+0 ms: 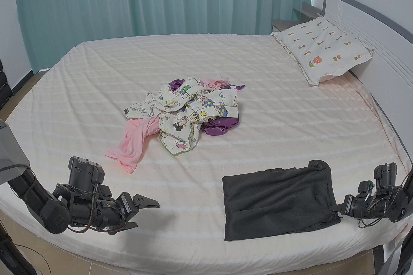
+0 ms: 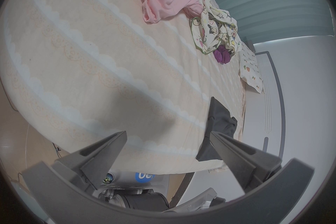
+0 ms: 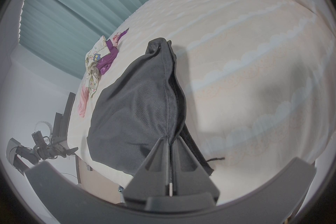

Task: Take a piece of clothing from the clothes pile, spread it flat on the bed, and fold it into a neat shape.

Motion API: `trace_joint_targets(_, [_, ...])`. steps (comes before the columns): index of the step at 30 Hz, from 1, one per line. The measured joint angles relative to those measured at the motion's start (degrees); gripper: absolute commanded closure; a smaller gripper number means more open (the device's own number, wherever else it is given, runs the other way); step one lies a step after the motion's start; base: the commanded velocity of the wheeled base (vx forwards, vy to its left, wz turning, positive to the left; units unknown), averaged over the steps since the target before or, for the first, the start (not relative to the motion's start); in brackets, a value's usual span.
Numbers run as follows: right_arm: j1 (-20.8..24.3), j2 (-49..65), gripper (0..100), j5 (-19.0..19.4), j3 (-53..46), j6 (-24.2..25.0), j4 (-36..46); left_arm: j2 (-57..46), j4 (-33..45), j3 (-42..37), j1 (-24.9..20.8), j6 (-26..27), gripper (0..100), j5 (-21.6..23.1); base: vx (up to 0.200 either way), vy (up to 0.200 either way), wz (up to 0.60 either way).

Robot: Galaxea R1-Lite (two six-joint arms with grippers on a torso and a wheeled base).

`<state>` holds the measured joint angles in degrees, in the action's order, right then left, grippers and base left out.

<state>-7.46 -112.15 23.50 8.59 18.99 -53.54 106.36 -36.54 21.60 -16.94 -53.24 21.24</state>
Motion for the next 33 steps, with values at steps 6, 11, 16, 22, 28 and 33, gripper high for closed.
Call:
trace_joint_targets(6, [-0.1,2.1,100,-0.1,-2.4,-0.2,0.0,0.0,0.0,-0.1,0.0,0.0,0,0.0,0.0,0.0,0.0])
trace_joint_targets(11, [-0.7,4.6,100,-0.2,-3.9,-0.5,0.0,0.0,0.0,-0.1,0.0,0.0,0,0.0,0.0,0.0,0.0])
trace_joint_targets(16, [-1.9,5.8,100,-0.4,-5.2,-2.1,0.3,-0.1,0.0,-0.1,0.0,0.0,0,0.0,0.0,0.0,0.0])
trace_joint_targets(22, [-3.6,5.8,0,-0.4,-6.0,-4.5,0.5,-0.1,0.0,-0.1,0.0,0.0,0,0.0,0.0,0.0,0.0])
trace_joint_targets(28, [-5.4,5.6,0,-0.4,-6.5,-6.3,0.2,-0.1,0.0,-0.1,-0.1,0.0,0,0.0,0.0,0.0,0.0])
trace_joint_targets(33, [-6.6,6.0,0,0.0,-4.7,-5.8,-0.3,-0.1,0.0,-0.1,0.0,0.0,0,0.0,0.0,0.0,0.0])
